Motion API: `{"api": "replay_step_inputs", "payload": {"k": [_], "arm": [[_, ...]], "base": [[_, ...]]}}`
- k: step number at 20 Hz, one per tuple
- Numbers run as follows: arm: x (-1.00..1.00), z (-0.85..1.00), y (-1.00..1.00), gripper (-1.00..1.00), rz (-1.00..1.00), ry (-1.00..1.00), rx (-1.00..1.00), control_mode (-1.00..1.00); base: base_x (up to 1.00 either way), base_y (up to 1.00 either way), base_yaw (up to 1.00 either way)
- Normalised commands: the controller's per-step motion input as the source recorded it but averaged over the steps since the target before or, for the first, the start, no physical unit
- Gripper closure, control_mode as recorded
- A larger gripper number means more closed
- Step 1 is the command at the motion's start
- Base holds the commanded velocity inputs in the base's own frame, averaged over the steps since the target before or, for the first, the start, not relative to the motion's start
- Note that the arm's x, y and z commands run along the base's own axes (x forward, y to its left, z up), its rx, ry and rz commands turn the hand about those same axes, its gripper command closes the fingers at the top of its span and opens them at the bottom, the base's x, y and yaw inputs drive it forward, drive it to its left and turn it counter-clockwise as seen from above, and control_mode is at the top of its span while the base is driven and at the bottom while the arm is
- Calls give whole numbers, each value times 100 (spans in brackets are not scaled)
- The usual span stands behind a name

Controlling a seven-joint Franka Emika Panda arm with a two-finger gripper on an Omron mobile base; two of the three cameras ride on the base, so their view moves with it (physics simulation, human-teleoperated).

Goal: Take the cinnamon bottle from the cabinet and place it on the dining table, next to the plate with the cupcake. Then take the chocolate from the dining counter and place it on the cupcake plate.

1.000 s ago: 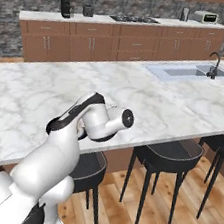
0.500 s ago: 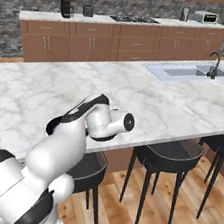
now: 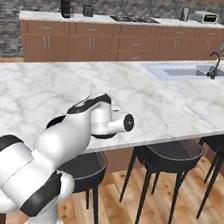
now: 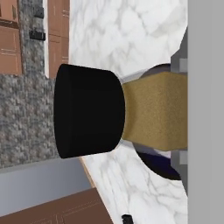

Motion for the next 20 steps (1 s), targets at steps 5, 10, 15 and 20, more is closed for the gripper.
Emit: {"api": "replay_step_inputs", "payload": {"k": [5, 10, 15, 20], "arm": [[25, -18, 3, 100, 0, 0, -1, -100], [27, -18, 3, 100, 0, 0, -2, -100], [24, -19, 3, 100, 0, 0, 0, -100], [19, -20, 0, 100, 0, -1, -1, -100]], "base": [[0, 0, 0], [0, 0, 0], [0, 0, 0], [0, 0, 0]]}}
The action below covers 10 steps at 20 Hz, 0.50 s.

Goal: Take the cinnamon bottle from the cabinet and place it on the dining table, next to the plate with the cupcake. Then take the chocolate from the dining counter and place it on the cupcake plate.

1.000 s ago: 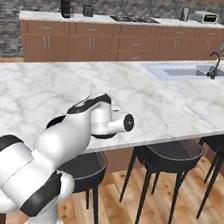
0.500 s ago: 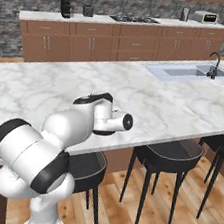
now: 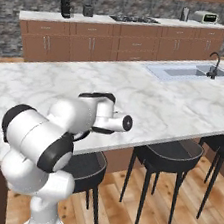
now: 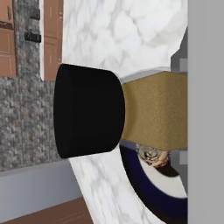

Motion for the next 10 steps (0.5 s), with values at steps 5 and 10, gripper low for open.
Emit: {"api": "replay_step_inputs", "payload": {"k": [5, 10], "arm": [[21, -19, 0, 100, 0, -2, -2, -100], [31, -12, 0, 100, 0, 0, 0, -100]], "base": [[0, 0, 0], [0, 0, 0]]}}
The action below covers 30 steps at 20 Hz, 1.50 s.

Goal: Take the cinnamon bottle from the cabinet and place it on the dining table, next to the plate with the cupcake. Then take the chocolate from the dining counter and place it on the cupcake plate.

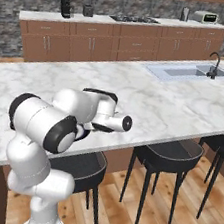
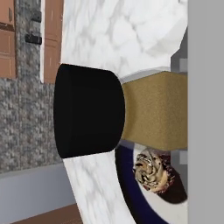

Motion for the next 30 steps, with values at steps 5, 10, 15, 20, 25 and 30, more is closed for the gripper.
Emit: {"api": "replay_step_inputs", "payload": {"k": [5, 10, 15, 20, 25, 30], "arm": [[32, -10, 0, 100, 0, 0, 0, -100], [27, -16, 0, 100, 0, 0, 0, -100], [13, -27, 0, 100, 0, 0, 0, -100], [16, -24, 0, 100, 0, -2, 0, -100], [20, -15, 0, 100, 0, -4, 0, -100], [24, -16, 0, 100, 0, 0, 0, -100]], "base": [[0, 0, 0], [0, 0, 0], [0, 0, 0], [0, 0, 0], [0, 0, 0], [0, 0, 0]]}}
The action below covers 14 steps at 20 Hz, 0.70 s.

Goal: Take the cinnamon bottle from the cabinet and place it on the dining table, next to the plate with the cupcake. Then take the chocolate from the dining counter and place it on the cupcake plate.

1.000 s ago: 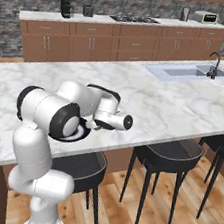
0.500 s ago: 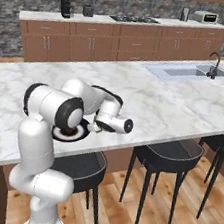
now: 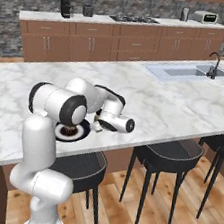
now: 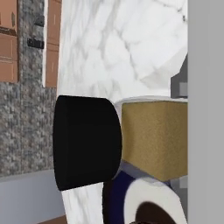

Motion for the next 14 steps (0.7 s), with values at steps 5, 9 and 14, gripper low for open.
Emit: {"api": "replay_step_inputs", "payload": {"k": [5, 9, 14], "arm": [[18, -17, 0, 100, 0, 0, 0, -100], [5, -26, 4, 100, 0, -3, 0, -100], [4, -31, 3, 100, 0, -6, -3, -100]], "base": [[0, 0, 0], [0, 0, 0], [0, 0, 0]]}}
